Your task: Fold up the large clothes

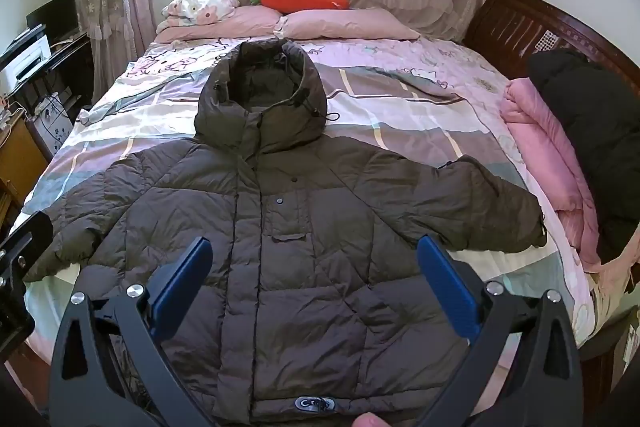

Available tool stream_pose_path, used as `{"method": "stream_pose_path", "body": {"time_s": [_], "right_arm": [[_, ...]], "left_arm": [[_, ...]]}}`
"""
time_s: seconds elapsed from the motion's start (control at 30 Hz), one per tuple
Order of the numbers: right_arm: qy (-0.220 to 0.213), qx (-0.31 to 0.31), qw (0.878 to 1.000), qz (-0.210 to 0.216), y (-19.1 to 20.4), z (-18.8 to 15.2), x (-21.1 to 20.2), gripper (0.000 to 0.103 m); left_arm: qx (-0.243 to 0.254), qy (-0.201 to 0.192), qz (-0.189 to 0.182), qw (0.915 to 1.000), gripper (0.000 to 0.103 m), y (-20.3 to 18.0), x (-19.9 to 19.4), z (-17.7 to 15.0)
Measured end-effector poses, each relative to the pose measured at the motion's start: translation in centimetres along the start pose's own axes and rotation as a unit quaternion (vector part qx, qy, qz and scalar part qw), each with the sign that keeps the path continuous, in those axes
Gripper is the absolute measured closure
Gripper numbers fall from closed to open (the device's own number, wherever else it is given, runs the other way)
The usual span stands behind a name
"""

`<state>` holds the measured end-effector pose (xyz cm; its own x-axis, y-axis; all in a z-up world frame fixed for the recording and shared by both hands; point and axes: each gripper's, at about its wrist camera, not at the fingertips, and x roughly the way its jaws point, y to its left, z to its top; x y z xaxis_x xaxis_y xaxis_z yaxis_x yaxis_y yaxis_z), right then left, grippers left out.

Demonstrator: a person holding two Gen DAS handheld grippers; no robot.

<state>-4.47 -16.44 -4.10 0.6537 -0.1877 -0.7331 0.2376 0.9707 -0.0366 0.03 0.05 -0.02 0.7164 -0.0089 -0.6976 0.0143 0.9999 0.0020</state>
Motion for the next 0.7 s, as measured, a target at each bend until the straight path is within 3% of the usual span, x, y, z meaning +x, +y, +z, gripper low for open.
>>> {"method": "stream_pose_path", "body": {"time_s": [0.7], "right_arm": [[-0.001,-0.001,1.0,-0.002,0.0,-0.1,0.0,0.001]], "left_arm": [[0.002,0.0,0.002,1.0,0.002,1.6,-0.3,-0.3]]}}
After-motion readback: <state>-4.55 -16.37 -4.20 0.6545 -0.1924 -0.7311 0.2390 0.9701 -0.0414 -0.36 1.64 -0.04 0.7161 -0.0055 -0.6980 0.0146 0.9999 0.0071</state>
